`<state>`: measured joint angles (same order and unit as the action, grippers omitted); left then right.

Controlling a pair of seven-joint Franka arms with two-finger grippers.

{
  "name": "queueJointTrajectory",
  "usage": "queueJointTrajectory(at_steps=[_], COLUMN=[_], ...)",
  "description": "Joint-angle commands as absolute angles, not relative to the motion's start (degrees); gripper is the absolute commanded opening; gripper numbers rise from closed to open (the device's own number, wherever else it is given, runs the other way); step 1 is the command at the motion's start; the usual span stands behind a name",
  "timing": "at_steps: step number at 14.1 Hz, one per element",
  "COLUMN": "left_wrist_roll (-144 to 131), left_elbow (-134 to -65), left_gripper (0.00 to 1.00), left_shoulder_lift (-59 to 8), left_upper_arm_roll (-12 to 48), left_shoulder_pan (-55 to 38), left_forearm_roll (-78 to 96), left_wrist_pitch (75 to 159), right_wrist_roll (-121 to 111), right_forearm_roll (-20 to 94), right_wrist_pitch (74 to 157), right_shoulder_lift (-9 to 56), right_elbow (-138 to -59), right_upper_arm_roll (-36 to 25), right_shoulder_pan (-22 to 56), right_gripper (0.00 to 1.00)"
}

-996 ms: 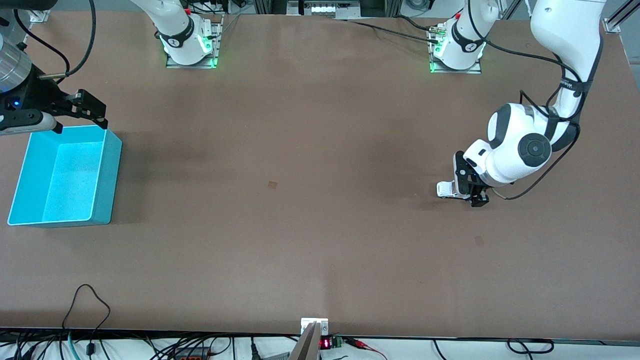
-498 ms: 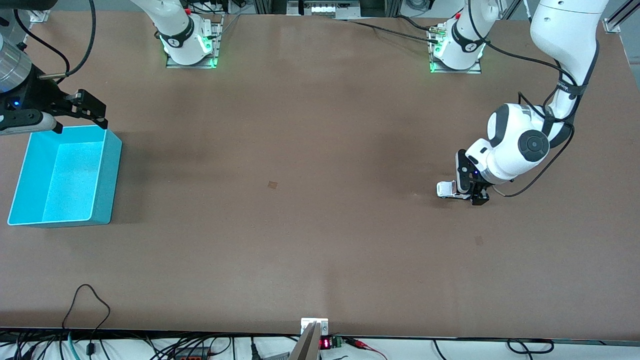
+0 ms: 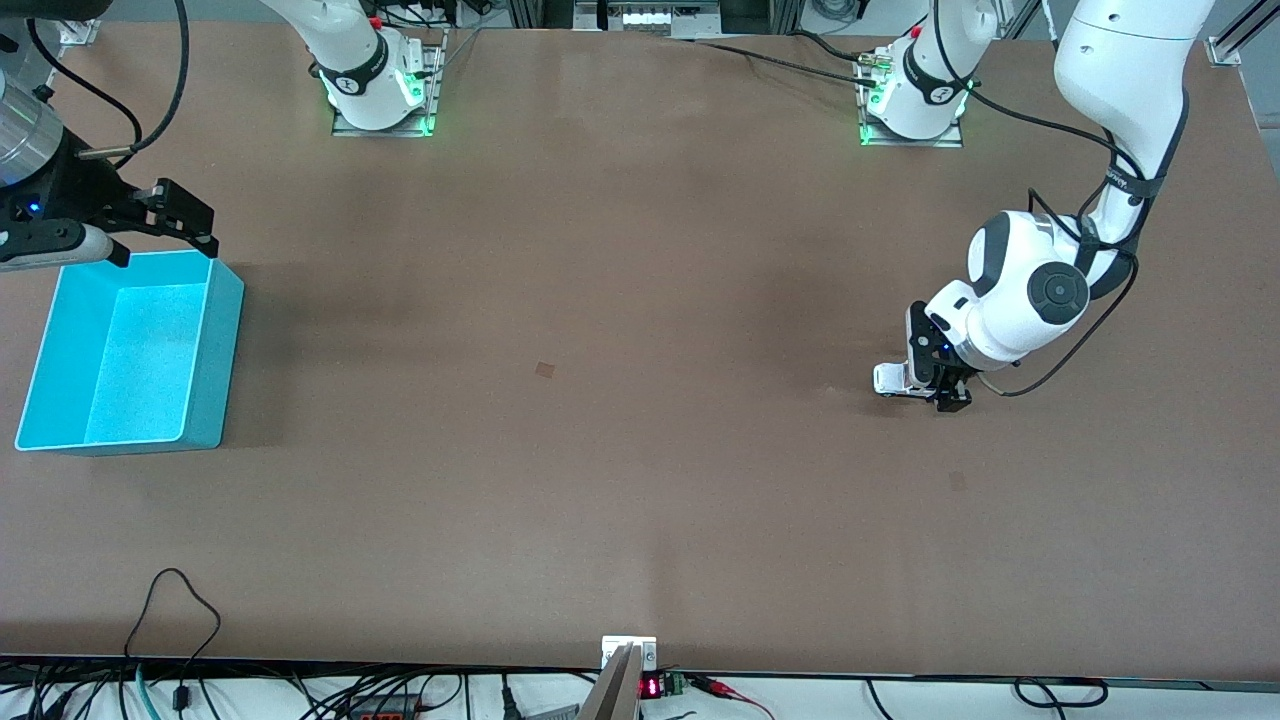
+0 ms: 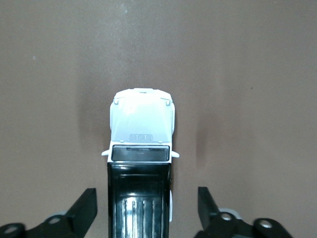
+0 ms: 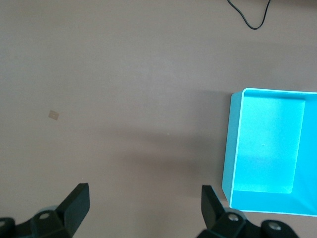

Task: Wind and store white jeep toy
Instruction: 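Close the left gripper on the white toy jeep's body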

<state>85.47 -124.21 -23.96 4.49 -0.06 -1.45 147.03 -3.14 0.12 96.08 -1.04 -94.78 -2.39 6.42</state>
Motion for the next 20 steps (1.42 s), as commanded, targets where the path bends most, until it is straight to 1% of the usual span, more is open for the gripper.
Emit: queueJointTrajectory(at_steps=[1, 2, 3, 4, 5, 11, 13, 14, 20], left_wrist_roll=[86.92, 86.92, 86.92, 86.92, 86.92, 87.01, 87.10, 88.84, 105.79], left_elbow=[-124.19, -124.10, -124.19, -124.19, -124.10, -124.10, -123.67, -123.40, -119.54], left_gripper=[0.47, 0.35, 0.27, 0.22, 0.21, 0.22, 0.22, 0.22, 0.22], left_shoulder_lift=[-23.99, -23.99, -23.99, -23.99, -23.99, -24.87, -25.40, -25.84, -31.37], left_upper_arm_roll=[4.57, 4.57, 4.57, 4.57, 4.66, 4.66, 4.48, 4.48, 4.48], left_shoulder_pan=[-0.26, -0.18, -0.18, -0.18, -0.18, 0.61, 1.40, 2.89, 13.96], left_forearm_roll=[-1.23, -1.23, -1.23, -1.23, -1.23, -1.14, -1.23, -1.23, -1.32], left_wrist_pitch=[147.66, 147.66, 147.66, 147.66, 147.48, 146.87, 144.25, 142.84, 143.09], right_wrist_roll=[-3.52, -3.52, -3.52, -3.52, -3.60, -3.52, -3.52, -3.52, -3.43], right_forearm_roll=[0.62, 0.62, 0.53, 0.53, 0.44, 0.18, 0.09, 0.09, -0.53], right_wrist_pitch=[95.80, 95.89, 95.89, 95.89, 95.89, 96.06, 95.98, 95.98, 96.33], right_shoulder_lift=[-1.23, -1.23, -1.23, -1.23, -1.23, -1.32, -1.32, -1.32, -1.49], right_elbow=[-94.75, -94.75, -94.75, -94.75, -94.75, -94.66, -94.66, -94.66, -94.66], right_upper_arm_roll=[-2.37, -2.37, -2.37, -2.37, -2.37, -2.29, -2.37, -2.37, -2.29], right_shoulder_pan=[6.50, 6.50, 6.59, 6.50, 6.59, 6.50, 6.50, 6.50, 6.59], right_gripper=[1.00, 1.00, 1.00, 1.00, 1.00, 1.00, 1.00, 1.00, 1.00])
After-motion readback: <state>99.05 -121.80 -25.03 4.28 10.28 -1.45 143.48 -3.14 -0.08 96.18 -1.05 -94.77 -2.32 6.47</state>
